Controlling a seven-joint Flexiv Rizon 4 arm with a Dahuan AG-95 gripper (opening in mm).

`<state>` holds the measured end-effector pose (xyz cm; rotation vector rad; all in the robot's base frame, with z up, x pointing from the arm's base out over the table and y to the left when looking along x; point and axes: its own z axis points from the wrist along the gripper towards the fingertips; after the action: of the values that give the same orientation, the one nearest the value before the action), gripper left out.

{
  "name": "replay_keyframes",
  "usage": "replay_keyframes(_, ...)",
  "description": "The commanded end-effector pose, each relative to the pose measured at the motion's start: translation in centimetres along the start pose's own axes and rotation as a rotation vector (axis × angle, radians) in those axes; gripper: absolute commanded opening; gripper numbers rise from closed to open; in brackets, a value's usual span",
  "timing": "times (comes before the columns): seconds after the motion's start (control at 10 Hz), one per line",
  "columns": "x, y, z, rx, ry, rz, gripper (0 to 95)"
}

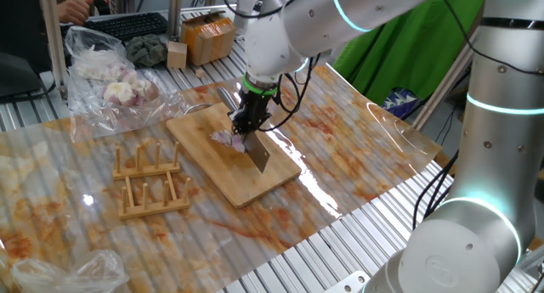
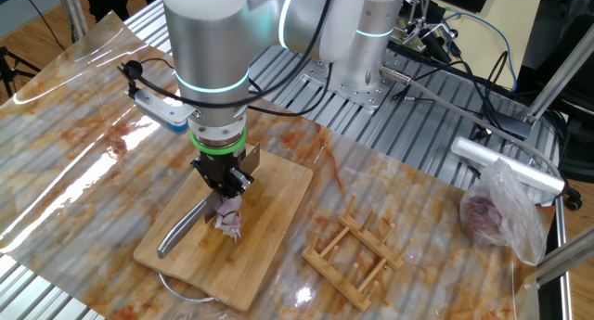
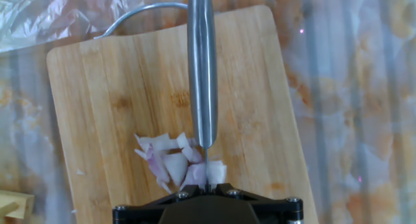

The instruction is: Chop the onions

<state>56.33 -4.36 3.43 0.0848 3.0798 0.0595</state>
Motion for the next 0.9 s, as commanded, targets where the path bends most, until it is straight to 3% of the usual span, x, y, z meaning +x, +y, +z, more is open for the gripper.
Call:
replay_keyframes(0.1, -0.4, 0.1, 1.5, -0.015, 0.029, 0.017, 0.0)
replay_keyframes(0.4, -0.6, 0.2, -0.8, -0.004, 0.073, 0.019, 0.0)
replay_keyframes(0.5, -0.7, 0.2, -2.3, -0.013, 0.09, 0.023, 0.0)
replay_keyframes(0.9, -0.6, 0.3, -3.6, -0.004, 0.087, 0.018, 0.0)
